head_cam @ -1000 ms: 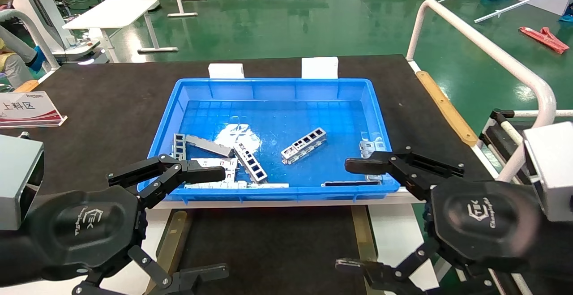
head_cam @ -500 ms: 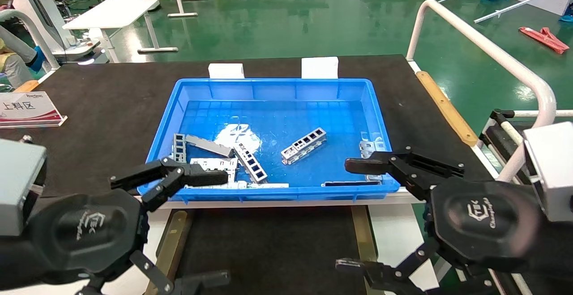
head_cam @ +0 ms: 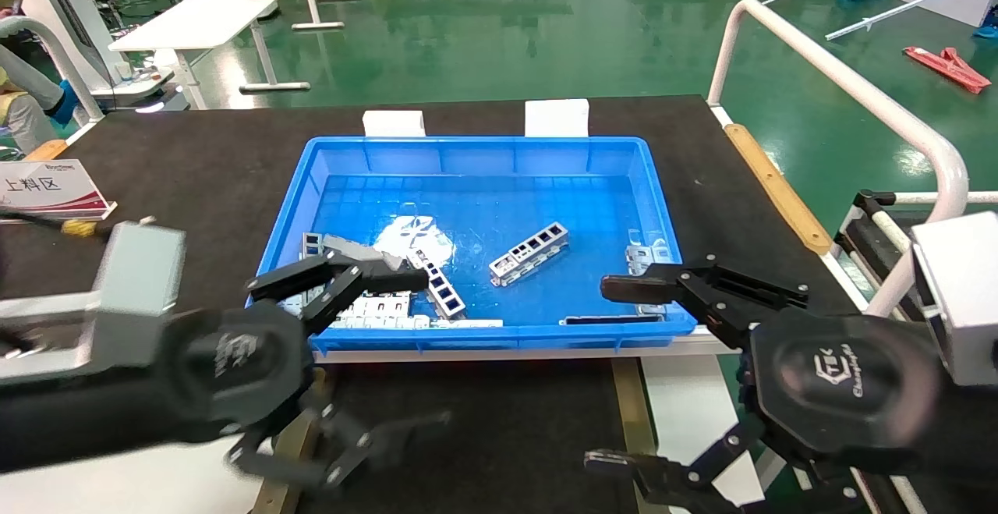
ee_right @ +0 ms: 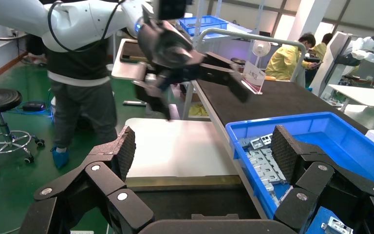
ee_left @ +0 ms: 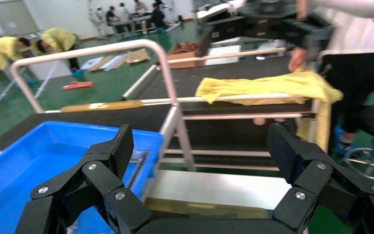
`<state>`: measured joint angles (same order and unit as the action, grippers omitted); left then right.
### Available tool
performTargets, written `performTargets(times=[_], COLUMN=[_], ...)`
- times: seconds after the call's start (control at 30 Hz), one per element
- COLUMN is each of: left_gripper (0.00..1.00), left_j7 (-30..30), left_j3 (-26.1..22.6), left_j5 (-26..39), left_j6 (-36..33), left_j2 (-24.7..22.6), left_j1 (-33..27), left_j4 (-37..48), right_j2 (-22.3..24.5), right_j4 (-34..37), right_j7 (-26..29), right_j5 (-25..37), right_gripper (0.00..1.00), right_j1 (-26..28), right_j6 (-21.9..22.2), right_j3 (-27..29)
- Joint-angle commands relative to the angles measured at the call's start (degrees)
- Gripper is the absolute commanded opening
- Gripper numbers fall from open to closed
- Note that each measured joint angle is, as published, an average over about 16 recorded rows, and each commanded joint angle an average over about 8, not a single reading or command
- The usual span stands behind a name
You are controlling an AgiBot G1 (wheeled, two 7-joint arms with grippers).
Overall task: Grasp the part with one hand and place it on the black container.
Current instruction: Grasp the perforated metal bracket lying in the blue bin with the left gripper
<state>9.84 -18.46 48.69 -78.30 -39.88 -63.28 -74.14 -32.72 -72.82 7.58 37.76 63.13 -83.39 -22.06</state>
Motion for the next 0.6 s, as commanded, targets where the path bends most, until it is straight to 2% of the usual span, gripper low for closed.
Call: performTargets(times=[0.03, 0.33, 0.6], left_gripper=[1.00, 1.00, 1.00], left_j7=[-0.39, -1.15, -1.79], left_j3=[-0.27, -3.50, -6.70], left_j5=[1.03, 8.41, 14.85], left_j6=[1.51, 7.14, 12.07], left_j2=[-1.08, -6.41, -12.65], left_j1=[-0.22, -3.08, -6.89], left_j4=[0.19, 3.43, 9.64], right_j2=[0.00, 0.00, 0.00], right_j4=[0.00, 0.00, 0.00], right_j7=[0.00, 0.00, 0.00], right_j5=[0.00, 0.00, -0.01], right_gripper=[1.00, 1.00, 1.00], right_j1=[0.00, 0.00, 0.00], right_j6=[0.00, 0.00, 0.00], right_j3=[0.00, -0.01, -0.01])
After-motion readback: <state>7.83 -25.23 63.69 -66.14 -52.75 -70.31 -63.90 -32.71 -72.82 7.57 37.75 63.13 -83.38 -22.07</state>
